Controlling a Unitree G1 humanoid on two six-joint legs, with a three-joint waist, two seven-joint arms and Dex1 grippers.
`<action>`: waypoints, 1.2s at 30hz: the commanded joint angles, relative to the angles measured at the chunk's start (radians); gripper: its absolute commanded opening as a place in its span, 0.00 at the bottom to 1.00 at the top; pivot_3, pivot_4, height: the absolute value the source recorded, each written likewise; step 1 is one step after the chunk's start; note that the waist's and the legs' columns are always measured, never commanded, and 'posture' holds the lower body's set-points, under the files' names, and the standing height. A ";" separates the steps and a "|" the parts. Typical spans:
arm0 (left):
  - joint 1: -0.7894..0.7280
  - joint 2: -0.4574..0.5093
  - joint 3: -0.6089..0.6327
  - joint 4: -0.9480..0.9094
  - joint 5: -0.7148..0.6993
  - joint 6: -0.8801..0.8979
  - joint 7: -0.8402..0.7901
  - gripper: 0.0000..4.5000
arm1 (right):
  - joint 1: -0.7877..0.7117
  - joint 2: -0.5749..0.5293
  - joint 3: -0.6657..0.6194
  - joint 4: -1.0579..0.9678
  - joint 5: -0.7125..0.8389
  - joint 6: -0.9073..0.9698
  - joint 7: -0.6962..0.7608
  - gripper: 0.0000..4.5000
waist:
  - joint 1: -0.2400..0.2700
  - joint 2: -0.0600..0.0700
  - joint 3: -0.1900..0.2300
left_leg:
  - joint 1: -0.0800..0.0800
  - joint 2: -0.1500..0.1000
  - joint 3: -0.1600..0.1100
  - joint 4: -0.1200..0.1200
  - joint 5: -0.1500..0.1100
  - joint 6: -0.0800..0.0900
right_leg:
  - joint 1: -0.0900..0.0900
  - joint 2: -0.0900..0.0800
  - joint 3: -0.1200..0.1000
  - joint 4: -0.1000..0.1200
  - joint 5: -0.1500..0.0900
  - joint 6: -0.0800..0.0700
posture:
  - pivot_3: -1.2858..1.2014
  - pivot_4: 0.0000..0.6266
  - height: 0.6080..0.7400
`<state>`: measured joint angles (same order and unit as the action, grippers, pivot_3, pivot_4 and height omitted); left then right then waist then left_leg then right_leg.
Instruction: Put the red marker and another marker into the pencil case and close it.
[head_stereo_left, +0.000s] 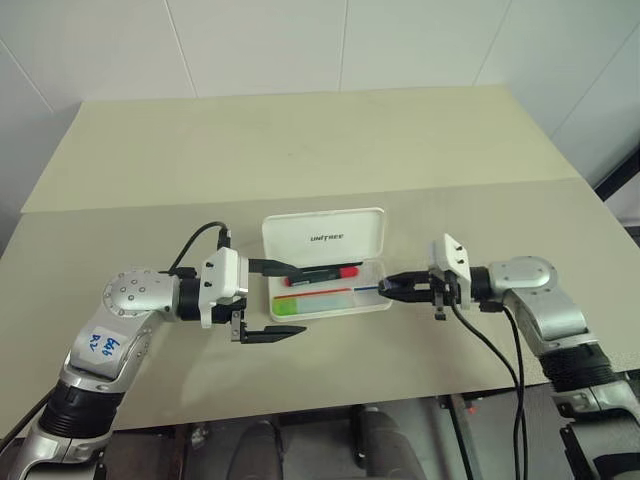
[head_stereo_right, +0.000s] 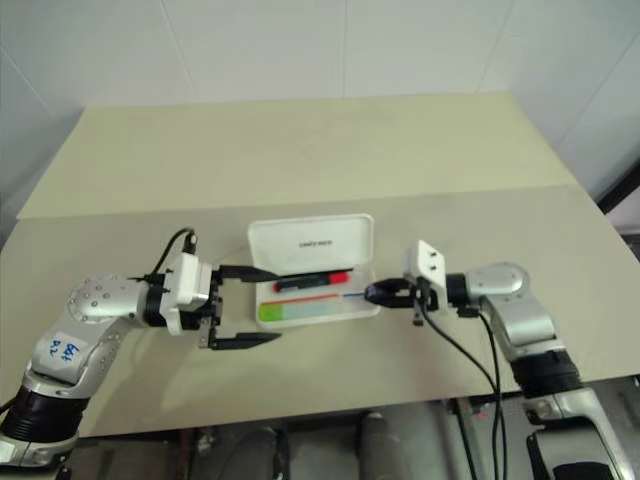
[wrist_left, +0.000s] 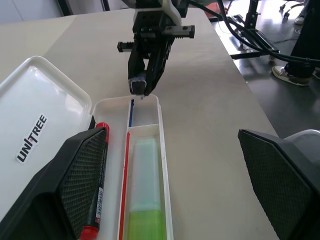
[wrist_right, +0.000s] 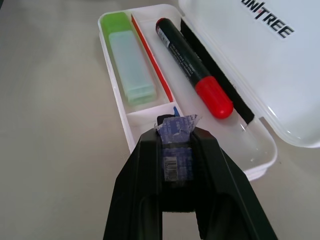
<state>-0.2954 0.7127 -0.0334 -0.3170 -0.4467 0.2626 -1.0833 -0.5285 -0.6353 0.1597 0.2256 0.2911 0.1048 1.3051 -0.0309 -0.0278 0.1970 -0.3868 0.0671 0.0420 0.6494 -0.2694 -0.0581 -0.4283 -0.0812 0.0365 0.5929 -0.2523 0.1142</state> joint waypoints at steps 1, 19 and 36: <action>0.014 0.015 0.032 -0.051 -0.007 -0.002 0.012 1.00 | -0.047 0.027 0.014 0.040 -0.018 -0.048 0.028 0.09 | 0.000 0.000 0.000 | 0.000 0.000 0.000 0.000 0.000 0.000 | 0.000 0.000 0.000 0.000 0.000 0.000 | 0.52 0.24 1.00; 0.009 0.016 0.033 -0.054 -0.005 0.004 0.024 1.00 | -0.068 0.059 0.022 0.090 -0.070 -0.050 0.040 0.26 | 0.000 0.000 0.000 | 0.000 0.000 0.000 0.000 0.000 0.000 | 0.000 0.000 0.000 0.000 0.005 0.009 | 0.52 0.24 1.00; 0.004 0.015 0.052 -0.032 -0.013 -0.004 0.016 1.00 | -0.011 -0.019 -0.087 -0.240 0.081 0.102 0.023 0.99 | 0.003 0.000 0.000 | 0.000 0.000 0.000 -0.001 0.000 0.000 | -0.001 0.000 0.000 0.000 0.005 0.009 | 0.52 0.24 1.00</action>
<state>-0.2967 0.7213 -0.0123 -0.3372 -0.4471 0.2703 -1.0713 -0.5550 -0.6352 0.1159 0.0680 0.3237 0.1756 1.3374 -0.0276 -0.0277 0.1971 -0.3871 0.0671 0.0419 0.6485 -0.2696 -0.0585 -0.4288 -0.0812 0.0363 0.5930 -0.2471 0.1234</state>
